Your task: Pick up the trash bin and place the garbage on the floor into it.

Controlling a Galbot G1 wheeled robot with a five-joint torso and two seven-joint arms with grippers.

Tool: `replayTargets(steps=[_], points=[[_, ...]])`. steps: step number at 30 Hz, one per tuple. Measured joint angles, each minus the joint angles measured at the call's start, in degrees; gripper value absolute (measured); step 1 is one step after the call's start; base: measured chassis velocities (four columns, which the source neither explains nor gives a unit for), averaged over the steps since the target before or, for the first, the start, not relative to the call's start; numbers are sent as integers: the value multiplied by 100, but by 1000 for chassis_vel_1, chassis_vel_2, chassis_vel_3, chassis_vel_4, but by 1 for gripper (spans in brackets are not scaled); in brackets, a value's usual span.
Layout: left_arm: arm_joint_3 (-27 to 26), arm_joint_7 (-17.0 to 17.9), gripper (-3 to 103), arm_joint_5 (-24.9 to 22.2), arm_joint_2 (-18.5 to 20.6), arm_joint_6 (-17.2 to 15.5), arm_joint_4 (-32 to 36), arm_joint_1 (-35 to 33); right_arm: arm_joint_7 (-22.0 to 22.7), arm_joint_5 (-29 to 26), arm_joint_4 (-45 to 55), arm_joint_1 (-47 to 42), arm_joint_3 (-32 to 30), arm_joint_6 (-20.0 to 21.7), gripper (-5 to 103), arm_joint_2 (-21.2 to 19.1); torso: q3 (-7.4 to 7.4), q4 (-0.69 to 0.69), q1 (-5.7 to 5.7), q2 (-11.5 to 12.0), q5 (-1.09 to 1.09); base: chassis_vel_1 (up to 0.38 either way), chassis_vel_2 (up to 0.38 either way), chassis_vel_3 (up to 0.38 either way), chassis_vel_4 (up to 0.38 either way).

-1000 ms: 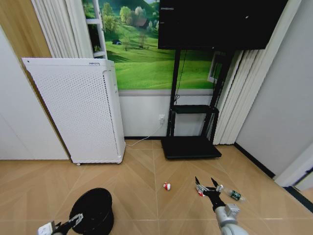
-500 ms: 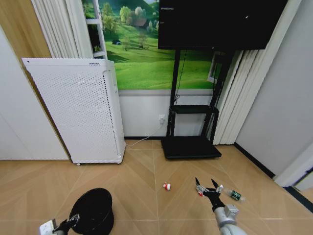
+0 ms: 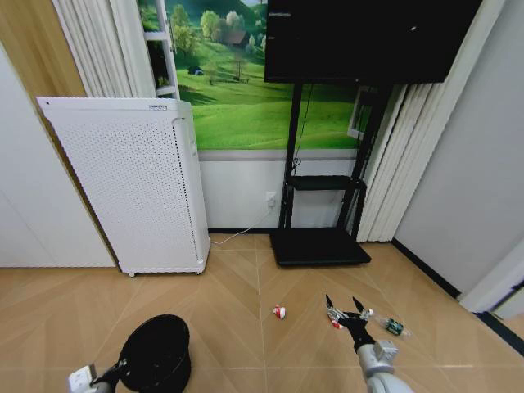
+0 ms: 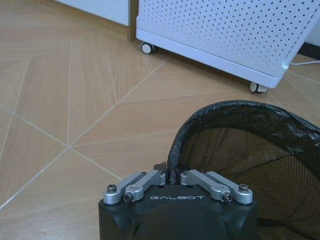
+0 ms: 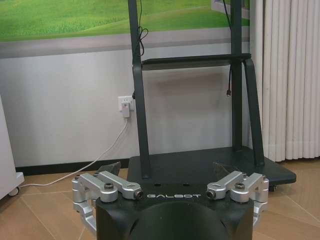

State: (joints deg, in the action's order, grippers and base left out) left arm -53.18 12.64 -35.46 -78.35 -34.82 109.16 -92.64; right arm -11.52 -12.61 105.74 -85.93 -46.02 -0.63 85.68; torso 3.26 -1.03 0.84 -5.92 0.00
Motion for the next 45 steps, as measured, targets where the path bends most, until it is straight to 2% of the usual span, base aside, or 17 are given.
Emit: replayTargets(steps=[4, 6, 7, 9, 11, 13, 22, 24, 26, 28, 30, 33, 37, 39, 45], points=[[23, -136, 7, 258, 27, 247, -98, 101, -1, 27, 0, -13, 2, -13, 100, 31, 1, 0, 0, -1, 0, 0, 0, 0, 0], [48, -399, 7, 480, 86, 537, -182, 204, -1, 33, 6, -14, 2, -16, 100, 45, 1, 0, 0, -2, 0, 0, 0, 0, 0], [48, -399, 7, 480, 86, 537, -182, 204, -1, 33, 6, -14, 2, -16, 100, 45, 1, 0, 0, -2, 0, 0, 0, 0, 0], [73, -787, 7, 759, 165, 978, -309, 397, -1, 38, 11, -21, 3, -17, 100, 42, 2, 0, 0, -2, -1, 0, 0, 0, 0], [84, -851, 7, 815, 190, 1079, -342, 451, -1, 41, 12, -21, 4, -17, 100, 42, 2, 0, 0, -3, 0, 0, 0, 0, 0], [134, -1065, 7, 968, 308, 1371, -464, 684, -1, 59, 23, -25, 5, -24, 100, 42, 2, 0, 0, -3, 0, 0, 0, 0, 0], [256, -1571, 7, 1213, 616, 1937, -663, 1172, -5, 53, 34, -66, -1, -67, 100, 17, 2, 0, 1, -4, 0, 0, 0, 0, 0], [260, -1882, 7, 1312, 702, 2232, -795, 1310, -3, 42, 26, -81, -2, -86, 100, 16, 3, -1, 1, -4, 1, 0, 0, 0, 0], [260, -1997, 7, 1346, 727, 2326, -846, 1362, -2, 37, 25, -85, -2, -91, 100, 16, 3, 0, 1, -4, 0, 0, 0, 0, 0], [260, -2386, 7, 1468, 790, 2584, -951, 1565, 8, 34, 17, -104, 12, -115, 100, 17, 3, 0, 1, -4, 0, 0, 0, 0, 0], [262, -2461, 7, 1474, 803, 2636, -948, 1613, 11, 34, 17, -116, 27, -117, 100, 17, 3, 1, 1, -4, -1, 0, 0, 0, 0], [352, -2817, 7, 1471, 859, 2948, -821, 1889, 13, 36, 16, -129, 154, -117, 100, 36, 3, -1, 1, -4, 0, 0, 0, 0, 0], [415, -3004, 7, 1415, 865, 3067, -790, 2026, -4, 36, 8, -76, 259, -42, 100, 107, 3, -2, 1, -4, 1, 0, 0, 0, 0], [474, -3217, 7, 1239, 868, 3080, -717, 2082, -11, 10, 43, 16, 407, 172, 100, 210, 3, -1, 1, -4, 0, 0, 0, 0, 0], [452, -3327, 7, 1029, 904, 3014, -513, 1958, -10, 78, 85, 171, 557, 387, 100, 239, 3, 0, 1, -5, 0, 0, 0, 0, 0]])
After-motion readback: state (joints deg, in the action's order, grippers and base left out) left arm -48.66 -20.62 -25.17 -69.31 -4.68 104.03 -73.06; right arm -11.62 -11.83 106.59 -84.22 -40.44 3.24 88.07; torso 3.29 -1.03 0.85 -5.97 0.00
